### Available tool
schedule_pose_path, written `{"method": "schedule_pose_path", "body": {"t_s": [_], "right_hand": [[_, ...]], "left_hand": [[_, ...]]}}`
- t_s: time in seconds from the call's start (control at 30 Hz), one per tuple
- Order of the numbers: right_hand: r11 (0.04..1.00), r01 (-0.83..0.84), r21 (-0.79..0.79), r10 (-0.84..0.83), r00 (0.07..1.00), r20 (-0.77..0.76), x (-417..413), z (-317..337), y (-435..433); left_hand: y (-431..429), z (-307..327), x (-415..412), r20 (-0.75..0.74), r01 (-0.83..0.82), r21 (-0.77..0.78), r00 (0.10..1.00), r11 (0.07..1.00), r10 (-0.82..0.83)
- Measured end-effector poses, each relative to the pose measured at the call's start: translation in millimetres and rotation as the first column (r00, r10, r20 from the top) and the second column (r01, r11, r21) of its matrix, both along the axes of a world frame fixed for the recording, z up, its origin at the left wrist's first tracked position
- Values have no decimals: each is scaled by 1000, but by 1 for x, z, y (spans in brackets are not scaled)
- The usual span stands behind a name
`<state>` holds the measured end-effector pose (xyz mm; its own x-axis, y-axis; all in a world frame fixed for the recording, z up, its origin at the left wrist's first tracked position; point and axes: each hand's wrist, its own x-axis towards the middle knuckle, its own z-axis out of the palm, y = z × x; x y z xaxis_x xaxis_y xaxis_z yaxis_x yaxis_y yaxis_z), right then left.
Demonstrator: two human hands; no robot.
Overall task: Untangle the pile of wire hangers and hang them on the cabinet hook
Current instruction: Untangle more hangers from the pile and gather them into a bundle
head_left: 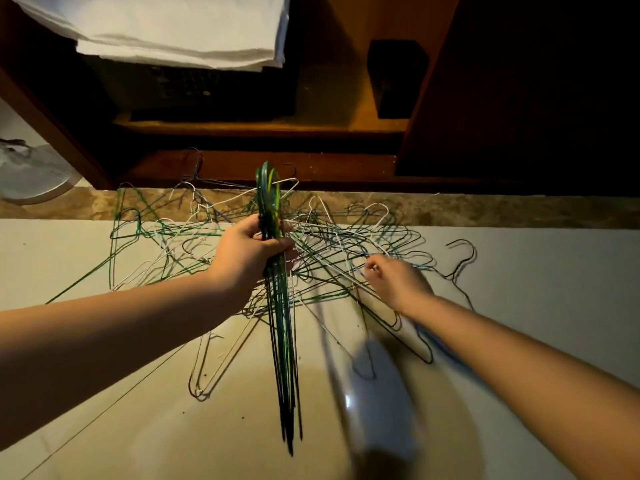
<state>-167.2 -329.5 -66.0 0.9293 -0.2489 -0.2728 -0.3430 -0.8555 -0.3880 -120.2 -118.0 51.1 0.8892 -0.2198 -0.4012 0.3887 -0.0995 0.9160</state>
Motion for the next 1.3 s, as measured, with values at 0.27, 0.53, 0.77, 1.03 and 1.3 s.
{"method": "schedule_pose_path", "body": {"t_s": [0.27, 0.53, 0.77, 1.03, 1.3], "right_hand": [[967, 80, -241, -120, 980, -157, 23, -60, -61], [951, 268, -156, -285, 953, -102, 22, -83, -64], [837, 502, 217, -531, 840, 107, 18, -74, -61], [764, 455, 457, -583, 791, 186, -3, -46, -48], [655, 316, 687, -561, 812, 161, -22, 10, -20]], "left_hand": [[5, -15, 21, -42, -128, 18, 991, 992, 129], [11, -29, 29, -57, -179, 41, 982, 983, 181], [12, -32, 32, -45, -159, 47, 986, 986, 161], [13, -27, 35, -52, -161, 18, 985, 987, 162], [14, -19, 30, -63, -122, -7, 991, 992, 122]]}}
